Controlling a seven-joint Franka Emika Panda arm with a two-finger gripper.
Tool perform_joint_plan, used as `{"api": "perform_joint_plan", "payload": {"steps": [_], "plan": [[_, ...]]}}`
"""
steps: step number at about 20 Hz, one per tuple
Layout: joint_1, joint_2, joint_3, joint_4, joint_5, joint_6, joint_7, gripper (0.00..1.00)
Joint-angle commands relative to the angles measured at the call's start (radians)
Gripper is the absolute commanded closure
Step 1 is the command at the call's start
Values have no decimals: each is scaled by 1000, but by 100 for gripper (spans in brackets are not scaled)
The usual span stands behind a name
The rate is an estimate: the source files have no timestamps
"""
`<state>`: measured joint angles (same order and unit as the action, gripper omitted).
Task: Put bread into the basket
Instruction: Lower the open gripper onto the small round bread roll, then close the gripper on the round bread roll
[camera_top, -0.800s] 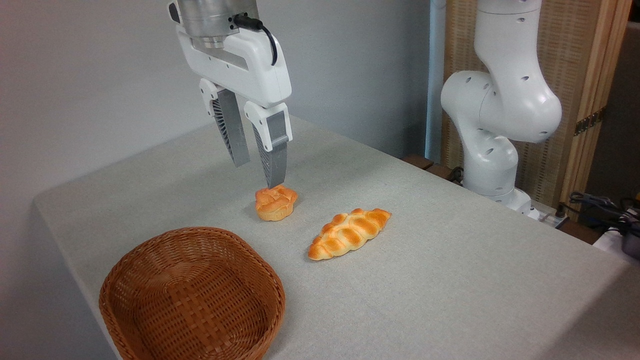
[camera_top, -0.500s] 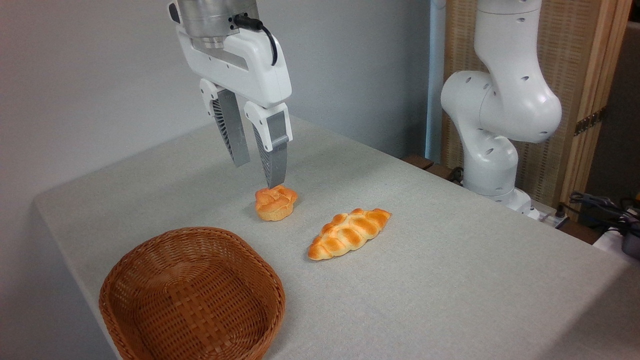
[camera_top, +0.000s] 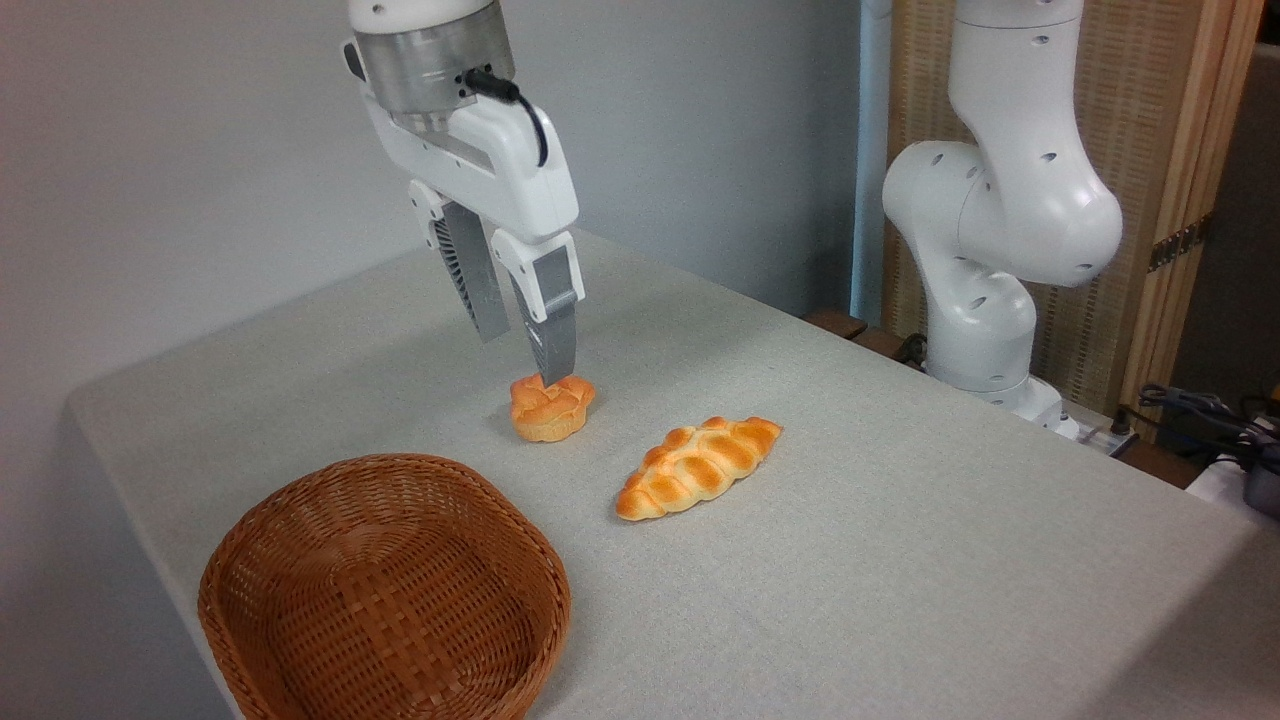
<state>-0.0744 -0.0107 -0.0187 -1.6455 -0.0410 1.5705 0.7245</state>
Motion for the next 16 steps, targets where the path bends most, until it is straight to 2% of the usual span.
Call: {"api": "perform_joint_plan", "payload": {"steps": [1, 5, 7, 9, 12, 16], "plan": [[-68, -29, 6, -78, -14, -6, -20, 0], [-143, -138, 9, -311, -83, 175, -20, 0], [-191, -190, 16, -426, -88, 273, -20, 0], [-225, -196, 17, -473, -92, 324, -20, 0], [-249, -189, 17, -542, -161, 419, -19, 0], [-286, -183, 17, -609, -162, 510, -17, 0]]}}
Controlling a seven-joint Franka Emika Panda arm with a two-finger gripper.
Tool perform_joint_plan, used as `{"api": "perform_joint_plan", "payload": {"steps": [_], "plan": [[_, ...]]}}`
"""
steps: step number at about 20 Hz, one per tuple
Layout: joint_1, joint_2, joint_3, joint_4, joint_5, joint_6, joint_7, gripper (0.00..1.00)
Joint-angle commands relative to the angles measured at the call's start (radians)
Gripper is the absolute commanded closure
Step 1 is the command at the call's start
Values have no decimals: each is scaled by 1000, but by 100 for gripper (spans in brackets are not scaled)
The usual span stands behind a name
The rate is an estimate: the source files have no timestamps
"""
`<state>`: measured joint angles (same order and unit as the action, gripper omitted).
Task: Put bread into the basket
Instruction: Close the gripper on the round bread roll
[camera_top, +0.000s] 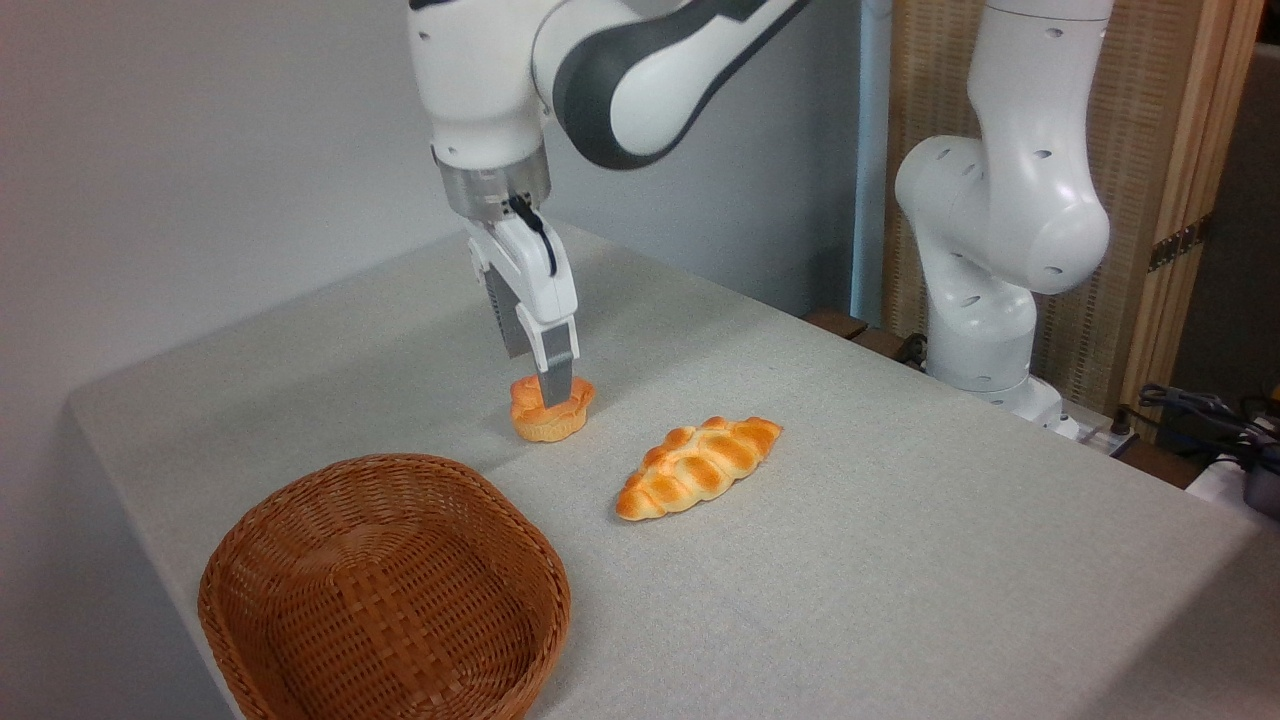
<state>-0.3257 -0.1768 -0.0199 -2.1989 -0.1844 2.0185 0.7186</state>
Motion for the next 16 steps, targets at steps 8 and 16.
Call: {"api": "perform_joint_plan", "payload": {"steps": [8, 16], "plan": [[-52, -6, 18, -119, -18, 126, -10, 6], [-52, -3, 18, -119, -18, 126, -4, 57]]}}
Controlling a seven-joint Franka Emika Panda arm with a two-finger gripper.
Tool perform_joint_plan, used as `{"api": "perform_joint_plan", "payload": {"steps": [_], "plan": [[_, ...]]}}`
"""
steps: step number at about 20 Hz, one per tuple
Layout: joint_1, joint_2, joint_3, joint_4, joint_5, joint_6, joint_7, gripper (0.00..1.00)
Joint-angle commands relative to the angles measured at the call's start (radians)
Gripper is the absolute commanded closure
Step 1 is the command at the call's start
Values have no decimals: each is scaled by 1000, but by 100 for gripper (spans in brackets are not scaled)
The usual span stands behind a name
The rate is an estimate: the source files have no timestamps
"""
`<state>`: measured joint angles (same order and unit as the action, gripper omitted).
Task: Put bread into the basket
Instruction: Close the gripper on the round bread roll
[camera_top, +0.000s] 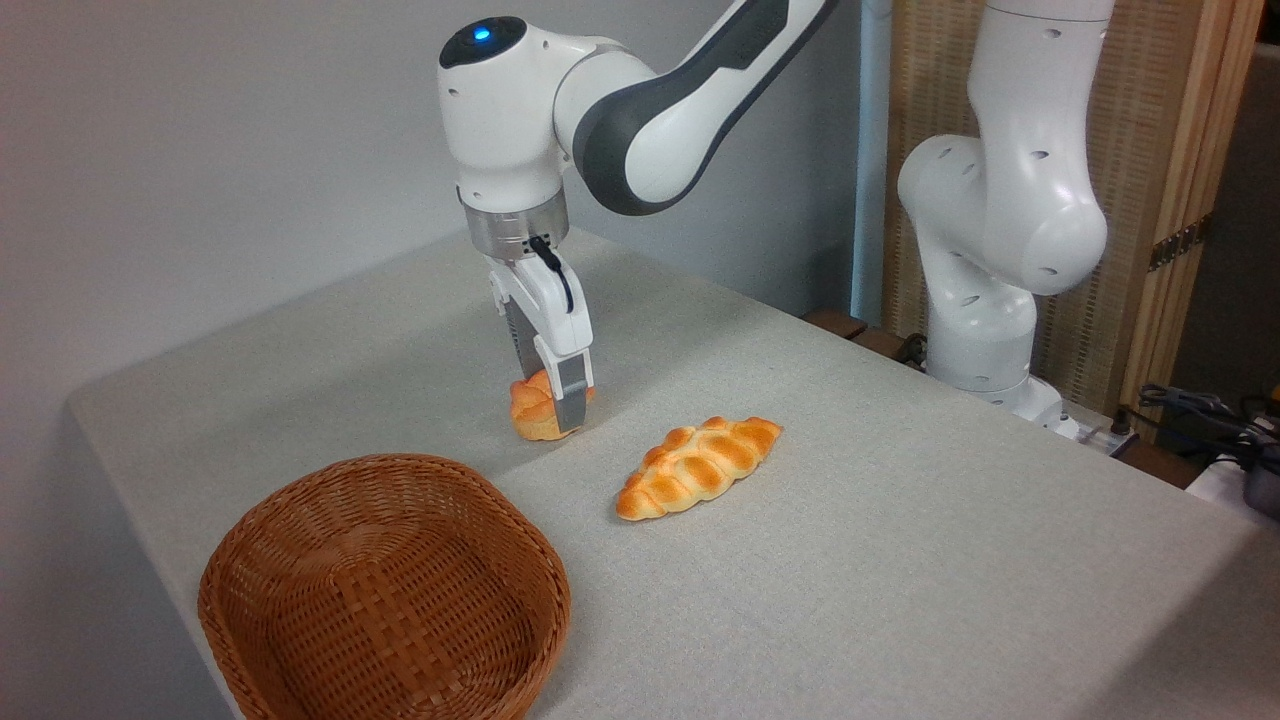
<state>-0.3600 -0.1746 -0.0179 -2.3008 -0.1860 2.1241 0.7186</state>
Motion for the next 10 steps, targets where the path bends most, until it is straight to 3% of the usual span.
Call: {"api": "perform_joint_plan", "payload": {"steps": [1, 6, 10], "plan": [[-17, -3, 16, -17, -16, 20, -4, 57], [-17, -2, 16, -17, -16, 20, -5, 57], [-19, -2, 16, -17, -18, 19, -5, 63]]}}
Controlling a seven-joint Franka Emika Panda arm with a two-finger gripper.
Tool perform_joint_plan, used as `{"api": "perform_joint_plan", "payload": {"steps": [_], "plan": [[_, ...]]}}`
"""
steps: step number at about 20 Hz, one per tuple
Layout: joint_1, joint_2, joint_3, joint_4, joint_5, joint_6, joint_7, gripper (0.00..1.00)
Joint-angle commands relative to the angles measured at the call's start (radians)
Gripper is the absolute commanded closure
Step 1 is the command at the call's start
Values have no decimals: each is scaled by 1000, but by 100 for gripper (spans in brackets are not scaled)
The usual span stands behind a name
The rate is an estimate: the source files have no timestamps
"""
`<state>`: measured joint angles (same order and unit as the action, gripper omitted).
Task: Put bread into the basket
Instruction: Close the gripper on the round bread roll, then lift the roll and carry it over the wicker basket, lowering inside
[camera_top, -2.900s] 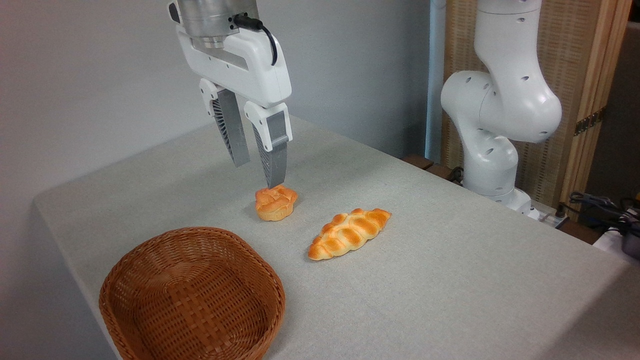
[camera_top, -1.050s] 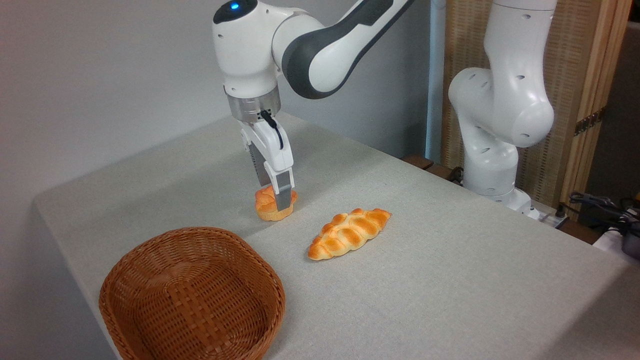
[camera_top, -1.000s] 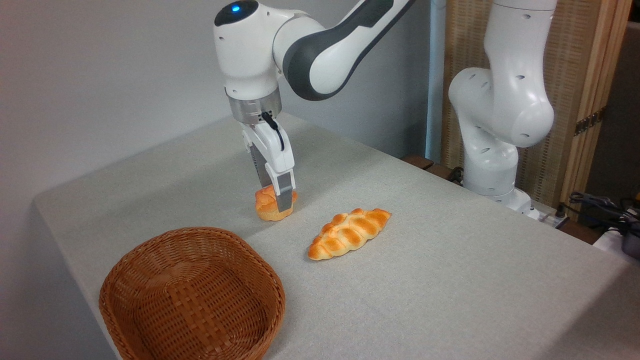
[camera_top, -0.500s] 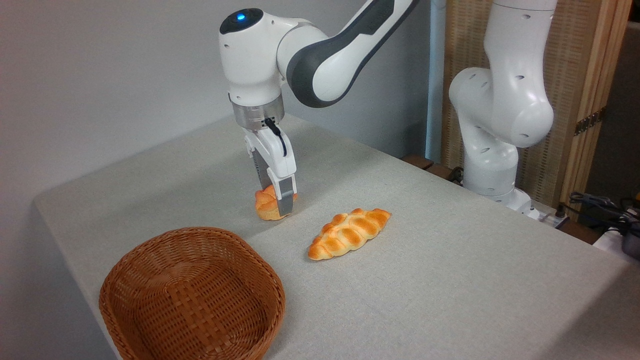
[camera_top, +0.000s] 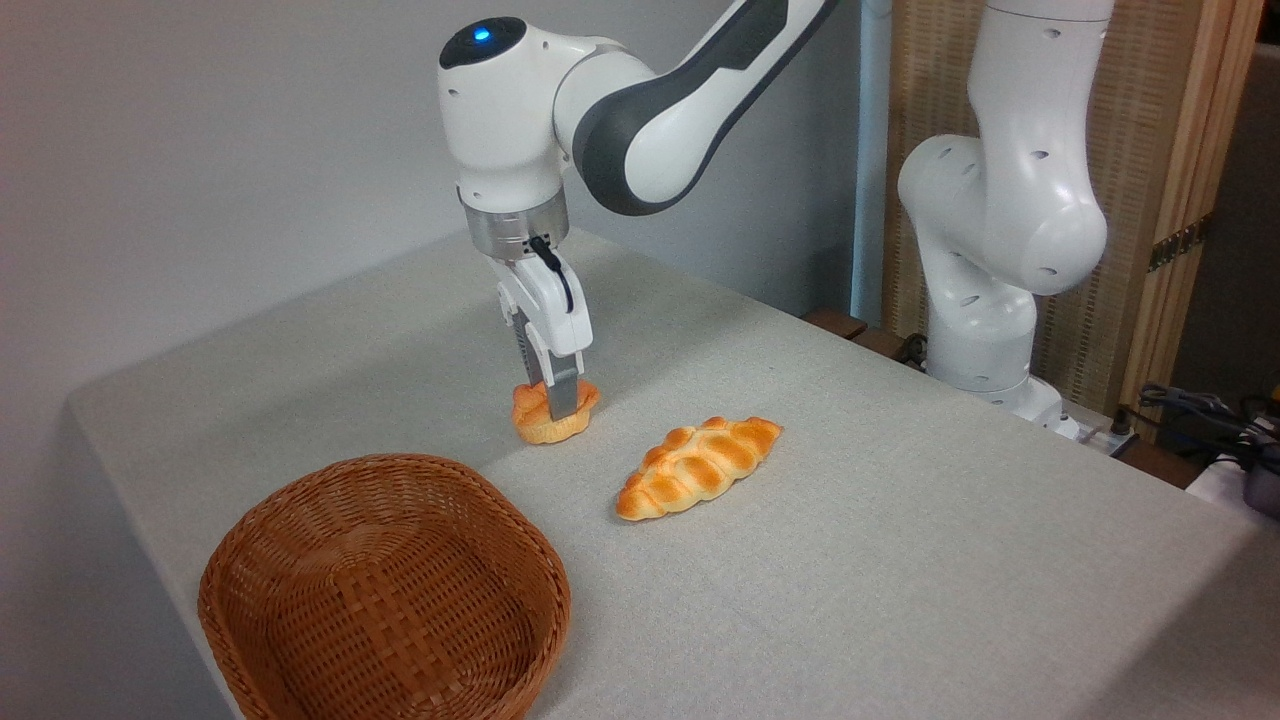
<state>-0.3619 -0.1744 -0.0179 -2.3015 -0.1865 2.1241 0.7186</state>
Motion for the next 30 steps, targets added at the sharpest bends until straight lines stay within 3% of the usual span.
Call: {"api": "perform_joint_plan", "payload": {"steps": [1, 7, 14, 16, 19, 23, 25, 27, 30], "plan": [[-15, -2, 16, -15, -18, 16, -5, 64], [-17, -4, 19, 27, -16, -29, -45, 63], [-17, 9, 23, 137, 21, -177, -42, 63], [-15, 35, 27, 216, 56, -237, -47, 63], [-9, 122, 94, 442, 79, -351, -38, 61], [58, 235, 112, 628, 76, -343, -28, 58], [67, 300, 110, 694, 79, -325, -24, 58], [95, 355, 102, 741, 81, -285, -22, 58], [100, 400, 102, 746, 82, -186, -28, 55]]}}
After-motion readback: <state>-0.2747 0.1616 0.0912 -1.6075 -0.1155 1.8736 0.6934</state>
